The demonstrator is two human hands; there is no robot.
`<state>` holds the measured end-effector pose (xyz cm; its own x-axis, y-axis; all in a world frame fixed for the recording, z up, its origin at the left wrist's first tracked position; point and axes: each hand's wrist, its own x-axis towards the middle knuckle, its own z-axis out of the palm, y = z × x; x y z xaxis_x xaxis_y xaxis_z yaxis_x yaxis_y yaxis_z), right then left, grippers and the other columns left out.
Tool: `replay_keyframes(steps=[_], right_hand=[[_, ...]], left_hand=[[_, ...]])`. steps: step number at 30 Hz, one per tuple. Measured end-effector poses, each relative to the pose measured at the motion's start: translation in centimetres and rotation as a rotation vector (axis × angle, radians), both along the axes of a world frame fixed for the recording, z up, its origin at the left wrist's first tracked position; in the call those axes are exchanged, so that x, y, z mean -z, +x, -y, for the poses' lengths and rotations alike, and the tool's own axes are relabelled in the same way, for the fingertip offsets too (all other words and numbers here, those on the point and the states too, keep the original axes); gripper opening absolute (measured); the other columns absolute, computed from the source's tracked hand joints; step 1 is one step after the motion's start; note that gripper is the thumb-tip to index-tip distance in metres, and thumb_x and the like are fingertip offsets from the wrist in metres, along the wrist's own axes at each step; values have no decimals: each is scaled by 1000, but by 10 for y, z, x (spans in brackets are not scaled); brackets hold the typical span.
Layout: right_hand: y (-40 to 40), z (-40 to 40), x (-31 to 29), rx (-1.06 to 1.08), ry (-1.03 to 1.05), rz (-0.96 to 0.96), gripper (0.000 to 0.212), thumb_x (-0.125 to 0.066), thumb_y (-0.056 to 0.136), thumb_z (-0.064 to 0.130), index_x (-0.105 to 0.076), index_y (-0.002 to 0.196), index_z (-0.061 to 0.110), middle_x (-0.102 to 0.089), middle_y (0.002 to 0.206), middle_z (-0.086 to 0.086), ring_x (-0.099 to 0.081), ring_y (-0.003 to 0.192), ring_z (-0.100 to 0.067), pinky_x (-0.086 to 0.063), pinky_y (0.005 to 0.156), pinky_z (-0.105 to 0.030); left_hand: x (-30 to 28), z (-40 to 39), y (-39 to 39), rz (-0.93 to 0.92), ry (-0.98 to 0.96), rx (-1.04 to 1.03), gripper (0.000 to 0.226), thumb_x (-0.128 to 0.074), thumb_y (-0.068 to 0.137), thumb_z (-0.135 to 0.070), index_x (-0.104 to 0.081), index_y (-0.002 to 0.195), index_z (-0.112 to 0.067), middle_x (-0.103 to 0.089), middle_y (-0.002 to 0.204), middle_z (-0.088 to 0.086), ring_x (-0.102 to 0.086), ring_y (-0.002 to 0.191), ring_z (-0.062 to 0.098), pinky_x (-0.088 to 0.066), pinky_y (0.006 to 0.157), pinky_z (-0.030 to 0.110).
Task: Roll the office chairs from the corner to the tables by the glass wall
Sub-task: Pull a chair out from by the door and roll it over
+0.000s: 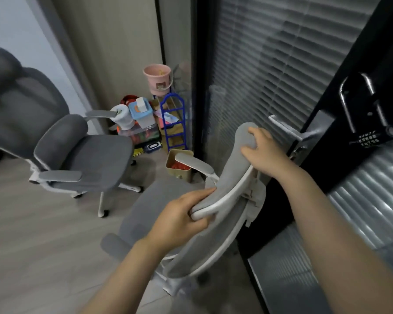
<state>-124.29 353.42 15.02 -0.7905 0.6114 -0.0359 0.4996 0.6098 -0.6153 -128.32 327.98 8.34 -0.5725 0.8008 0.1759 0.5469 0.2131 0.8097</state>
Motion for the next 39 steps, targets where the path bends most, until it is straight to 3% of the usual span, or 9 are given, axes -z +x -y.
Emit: replay_keyframes(steps=[6,9,18,23,26,28,30,33,39], right_hand=[[-24,8,1,-24,-86,-23,56,-51,92,24,-37,146,27,-28,153,-1,-36,136,-23,-31,104,-33],[-38,24,0,-34,-111,-49,49,-50,92,20,-48,140,28,-38,149,-1,-43,129,-20,-34,91,-28],[-56,124,8,-107,79,-23,34,-46,94,25,-64,122,20,-51,136,-6,-52,118,-25,-35,88,-29],[-57,196,11,-188,95,-115,31,-43,97,19,-64,121,18,-45,142,-6,-38,133,-23,-30,102,-31],[-62,238,16,-296,199,-119,34,-39,99,20,-66,117,24,-34,154,-3,-16,146,-23,-14,118,-41],[-67,268,19,-370,261,-139,35,-37,99,19,-70,111,25,-37,153,-1,-16,146,-22,-10,119,-43],[-71,302,20,-472,291,-177,34,-39,97,19,-72,103,25,-51,142,2,-31,141,-20,-16,119,-44],[-75,357,20,-672,297,-263,34,-40,93,26,-73,89,30,-71,102,11,-59,107,-16,-40,100,-42],[-83,477,33,-861,258,-536,35,-42,86,25,-66,62,32,-66,66,14,-60,70,-9,-42,76,-34]], left_hand=[[-7,40,-3,-19,-67,-66,56,-67,77,-22,-56,127,-46,-68,102,-26,-64,94,-1,-49,79,18],[-6,71,-7,-14,-61,-139,56,-69,80,-10,-58,118,-49,-69,95,-26,-64,89,-3,-45,73,12],[0,183,-19,11,-35,-352,36,-75,81,-18,-63,103,-45,-67,97,-22,-63,92,5,-51,80,34],[1,253,-14,45,-3,-408,43,-76,82,-17,-59,106,-48,-67,100,-21,-64,95,7,-52,83,36],[5,298,-7,40,11,-431,41,-76,82,-18,-60,107,-47,-67,102,-19,-64,98,9,-52,85,36],[8,329,0,53,34,-476,43,-76,83,-18,-59,107,-48,-67,104,-21,-63,99,7,-51,86,32],[8,361,6,69,50,-535,41,-75,82,-23,-58,107,-50,-66,105,-22,-62,100,4,-50,87,28],[8,413,16,88,82,-603,30,-67,80,-35,-60,107,-44,-66,108,-18,-63,103,6,-50,89,28],[10,524,45,94,119,-805,29,-61,85,-20,-59,112,-30,-65,111,-9,-62,109,15,-50,94,37]])
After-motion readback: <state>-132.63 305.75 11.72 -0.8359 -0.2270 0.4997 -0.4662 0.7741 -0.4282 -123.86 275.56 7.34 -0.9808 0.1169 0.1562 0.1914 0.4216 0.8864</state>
